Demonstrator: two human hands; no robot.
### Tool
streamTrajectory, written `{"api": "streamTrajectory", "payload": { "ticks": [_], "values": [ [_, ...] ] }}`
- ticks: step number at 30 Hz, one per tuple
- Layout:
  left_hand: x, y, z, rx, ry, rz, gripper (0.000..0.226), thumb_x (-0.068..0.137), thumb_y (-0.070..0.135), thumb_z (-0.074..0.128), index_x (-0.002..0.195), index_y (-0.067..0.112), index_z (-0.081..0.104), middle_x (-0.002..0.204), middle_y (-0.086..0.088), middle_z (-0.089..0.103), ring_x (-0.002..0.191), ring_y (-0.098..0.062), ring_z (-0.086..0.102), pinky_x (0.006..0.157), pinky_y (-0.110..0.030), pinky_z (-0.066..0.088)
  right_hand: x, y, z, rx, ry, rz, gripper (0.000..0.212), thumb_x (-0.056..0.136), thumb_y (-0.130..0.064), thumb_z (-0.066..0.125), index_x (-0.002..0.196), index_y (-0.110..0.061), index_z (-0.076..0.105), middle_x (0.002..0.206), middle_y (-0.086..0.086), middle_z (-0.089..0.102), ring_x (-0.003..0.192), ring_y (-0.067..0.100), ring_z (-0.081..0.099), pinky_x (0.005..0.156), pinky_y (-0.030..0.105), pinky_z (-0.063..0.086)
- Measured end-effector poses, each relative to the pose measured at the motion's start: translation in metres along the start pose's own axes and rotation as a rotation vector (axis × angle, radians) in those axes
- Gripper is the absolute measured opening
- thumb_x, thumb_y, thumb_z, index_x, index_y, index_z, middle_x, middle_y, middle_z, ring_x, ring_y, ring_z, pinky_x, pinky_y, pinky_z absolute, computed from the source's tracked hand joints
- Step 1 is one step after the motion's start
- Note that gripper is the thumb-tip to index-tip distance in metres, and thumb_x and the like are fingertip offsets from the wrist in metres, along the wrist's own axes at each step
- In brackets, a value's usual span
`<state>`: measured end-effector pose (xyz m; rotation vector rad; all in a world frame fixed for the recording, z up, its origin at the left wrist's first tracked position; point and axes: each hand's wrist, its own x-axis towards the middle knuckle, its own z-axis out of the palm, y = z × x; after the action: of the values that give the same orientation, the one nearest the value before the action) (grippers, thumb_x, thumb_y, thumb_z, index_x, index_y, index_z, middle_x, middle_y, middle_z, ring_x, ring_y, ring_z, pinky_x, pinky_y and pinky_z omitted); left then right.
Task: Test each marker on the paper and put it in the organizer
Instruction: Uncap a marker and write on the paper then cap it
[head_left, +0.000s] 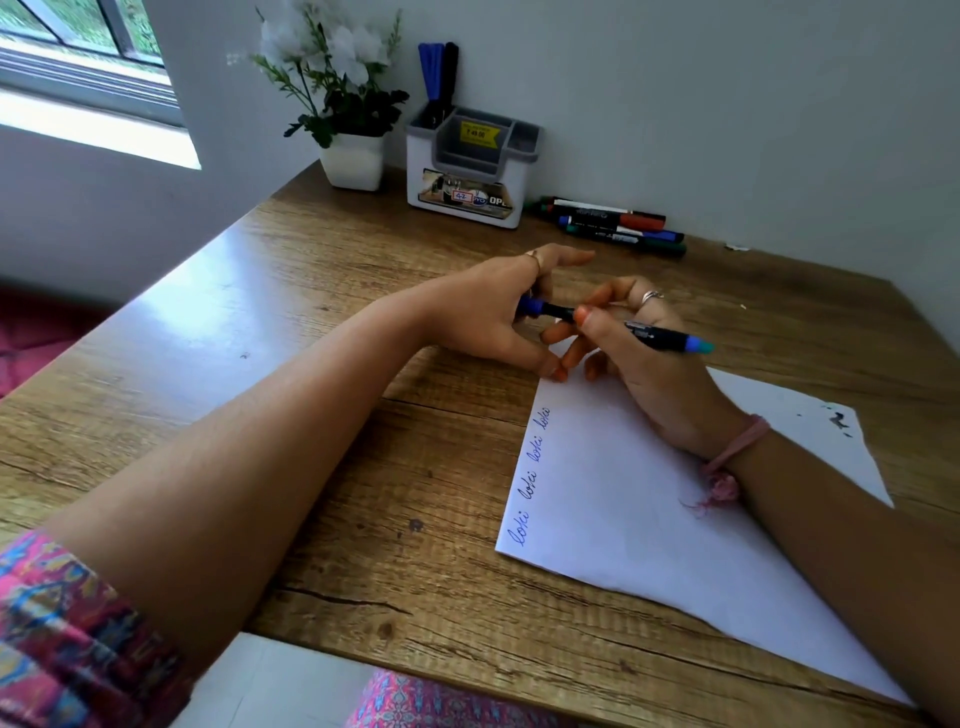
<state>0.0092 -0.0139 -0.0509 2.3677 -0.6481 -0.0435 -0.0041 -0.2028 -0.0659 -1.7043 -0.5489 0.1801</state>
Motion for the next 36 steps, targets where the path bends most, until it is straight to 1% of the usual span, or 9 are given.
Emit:
{"api": "streamTrajectory", "payload": {
  "ticks": [4,6,9,11,14,19,26,32,36],
  "values": [
    [-0.006,0.001,-0.006,-0.304,0.016,-0.006,0.064,0.073,0.010,0.078,0.125,0.020,0.043,0.095,-0.003,0.048,0.071,-0.011,0.054,0.067,-0.019,0.050,0.001,-0.001,-0.004,0.042,0.069,-0.028,0.007,0.089,-0.013,0.059,0.091,-0.020,0.057,0.078,-0.001,0.072,0.064,0.009,0.061,0.060,0.021,0.050],
    [-0.009,-0.002,-0.010,-0.457,0.041,-0.015,0.049,0.074,0.006,0.074,0.116,0.018,0.051,0.097,-0.005,0.054,0.077,-0.015,0.060,0.077,-0.029,0.054,0.001,-0.001,-0.006,0.131,0.088,-0.024,0.010,0.088,-0.011,0.059,0.094,-0.018,0.064,0.084,0.001,0.073,0.070,0.009,0.065,0.065,0.020,0.052],
    [-0.012,-0.008,-0.015,-0.607,0.126,-0.026,0.032,0.074,0.009,0.073,0.102,0.015,0.059,0.095,0.000,0.064,0.081,-0.011,0.065,0.077,-0.024,0.054,0.003,0.000,-0.007,0.366,0.060,0.029,0.021,0.095,-0.017,0.046,0.104,-0.012,0.064,0.096,0.005,0.073,0.084,0.017,0.069,0.074,0.024,0.054],
    [-0.011,-0.009,-0.014,-0.674,0.181,-0.053,0.031,0.066,0.016,0.074,0.095,0.014,0.062,0.089,0.001,0.067,0.080,-0.010,0.067,0.074,-0.023,0.055,0.005,0.000,-0.008,0.482,0.015,0.045,0.037,0.093,-0.025,0.033,0.110,-0.006,0.060,0.105,0.005,0.072,0.091,0.021,0.069,0.076,0.026,0.053],
    [-0.010,-0.008,-0.011,-0.747,0.246,-0.093,0.029,0.062,0.016,0.074,0.088,0.013,0.063,0.085,-0.004,0.067,0.078,-0.012,0.068,0.072,-0.023,0.057,0.007,0.001,-0.007,0.427,-0.037,0.007,0.046,0.090,-0.028,0.025,0.120,-0.012,0.056,0.111,0.009,0.068,0.088,0.023,0.067,0.071,0.026,0.052],
    [-0.009,-0.010,-0.010,-0.705,0.258,-0.122,0.023,0.069,0.003,0.074,0.089,0.012,0.064,0.078,0.001,0.071,0.077,-0.010,0.070,0.068,-0.019,0.056,0.008,0.003,-0.004,0.301,-0.015,-0.051,0.038,0.087,-0.019,0.029,0.117,-0.020,0.052,0.079,0.007,0.069,0.074,0.021,0.064,0.064,0.025,0.047],
    [-0.009,-0.010,-0.010,-0.662,0.266,-0.097,0.023,0.070,0.002,0.074,0.087,0.014,0.064,0.083,-0.001,0.069,0.078,-0.011,0.068,0.071,-0.020,0.056,0.009,0.006,-0.004,0.207,-0.017,-0.066,0.027,0.087,-0.022,0.030,0.103,-0.022,0.052,0.083,0.005,0.067,0.074,0.020,0.063,0.066,0.027,0.045],
    [-0.005,-0.003,-0.016,-1.196,0.447,0.037,0.032,0.072,0.004,0.066,0.103,0.010,0.057,0.083,-0.003,0.072,0.081,-0.013,0.069,0.076,-0.025,0.058,0.008,0.004,0.003,0.065,0.021,-0.017,0.030,0.084,-0.054,0.043,0.099,-0.028,0.048,0.087,0.000,0.065,0.077,0.013,0.061,0.071,0.025,0.045],
    [-0.007,-0.013,-0.021,-1.349,0.594,0.043,0.027,0.074,0.011,0.067,0.099,0.011,0.058,0.089,-0.006,0.072,0.081,-0.015,0.069,0.071,-0.024,0.056,0.007,0.008,0.003,-0.027,0.091,-0.030,0.004,0.092,-0.025,0.056,0.093,-0.029,0.055,0.083,-0.007,0.062,0.075,0.002,0.059,0.072,0.017,0.046]
  ]
}}
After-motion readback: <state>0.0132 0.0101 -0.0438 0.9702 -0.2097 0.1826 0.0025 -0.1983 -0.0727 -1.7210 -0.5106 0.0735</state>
